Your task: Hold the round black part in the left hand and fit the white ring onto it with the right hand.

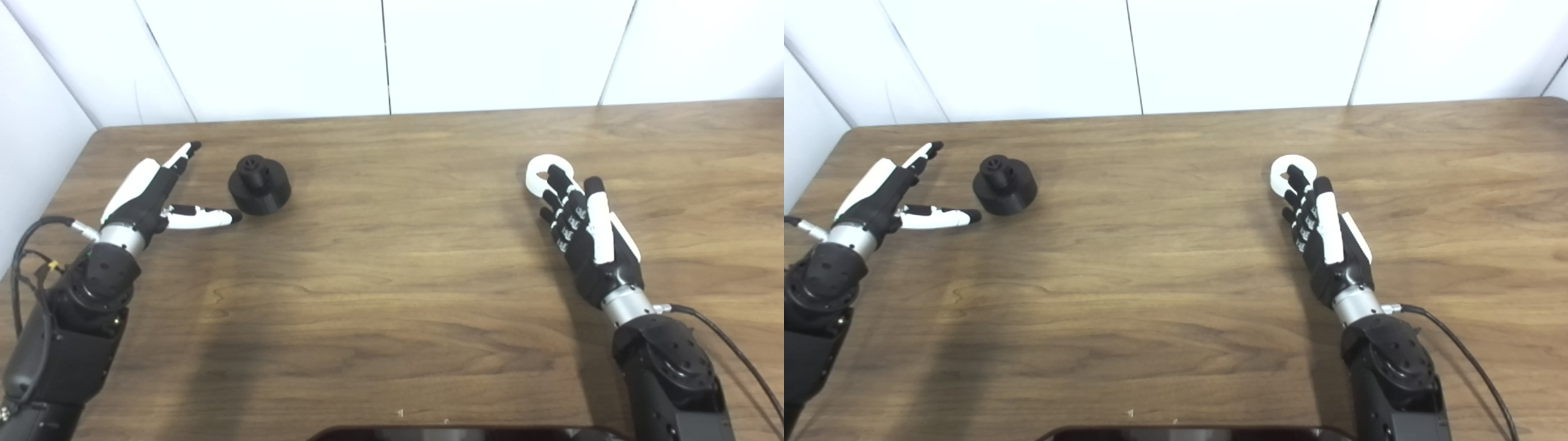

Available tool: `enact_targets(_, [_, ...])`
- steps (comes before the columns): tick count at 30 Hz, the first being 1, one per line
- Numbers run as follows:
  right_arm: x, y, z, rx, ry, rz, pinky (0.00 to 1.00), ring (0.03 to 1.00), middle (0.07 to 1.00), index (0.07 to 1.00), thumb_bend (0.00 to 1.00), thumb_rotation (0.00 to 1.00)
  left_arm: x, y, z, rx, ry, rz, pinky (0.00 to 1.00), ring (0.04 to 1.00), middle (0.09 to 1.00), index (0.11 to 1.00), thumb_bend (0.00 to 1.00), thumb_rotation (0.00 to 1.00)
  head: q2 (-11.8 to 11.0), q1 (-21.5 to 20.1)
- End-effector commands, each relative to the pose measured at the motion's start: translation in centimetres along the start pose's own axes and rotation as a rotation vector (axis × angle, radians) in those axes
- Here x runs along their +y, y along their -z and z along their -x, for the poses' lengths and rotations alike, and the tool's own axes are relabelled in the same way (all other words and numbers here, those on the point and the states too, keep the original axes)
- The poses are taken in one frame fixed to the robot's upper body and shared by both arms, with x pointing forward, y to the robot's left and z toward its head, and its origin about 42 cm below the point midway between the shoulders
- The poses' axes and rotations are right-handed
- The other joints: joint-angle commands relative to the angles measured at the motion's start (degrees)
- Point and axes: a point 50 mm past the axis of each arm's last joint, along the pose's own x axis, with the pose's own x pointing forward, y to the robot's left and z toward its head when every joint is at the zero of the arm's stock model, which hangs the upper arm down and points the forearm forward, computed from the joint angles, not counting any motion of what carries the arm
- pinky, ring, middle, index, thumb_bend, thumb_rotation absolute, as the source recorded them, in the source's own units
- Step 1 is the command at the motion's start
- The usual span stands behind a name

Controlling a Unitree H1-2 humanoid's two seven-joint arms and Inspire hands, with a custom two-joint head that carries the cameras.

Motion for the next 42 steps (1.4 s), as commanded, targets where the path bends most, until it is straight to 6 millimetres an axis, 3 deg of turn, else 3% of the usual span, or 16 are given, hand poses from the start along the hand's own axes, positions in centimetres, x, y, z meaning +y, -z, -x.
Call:
enact_targets(1, [0.4, -1.9, -0.9, -0.091, -0.024, 0.014, 1.0, 1.0, 0.999, 0.953, 0.64, 1.0, 3.3, -1.2, -0.7, -0.058, -0.067, -0.093, 0.97, 1.0, 1.0, 0.974, 1.0, 0.3, 0.0, 0.1])
enact_targets(19, [0.5, -2.0, -0.7, -0.082, -0.01, 0.023, 1.0, 1.0, 0.962, 0.939, 0.63, 1.0, 3.6, -1.5, -3.5, -0.083, -0.055, -0.228, 1.0, 1.0, 1.0, 0.946, 1.0, 0.28, -0.1, -0.1])
enact_targets(42, [0.1, -2.0, -0.5, -0.086, -0.019, 0.035, 1.0, 1.0, 0.959, 0.952, 0.65, 1.0, 2.3, -3.4, -6.2, -0.06, -0.019, -0.226, 1.0, 1.0, 1.0, 0.915, 1.0, 0.29, 0.1, -0.1])
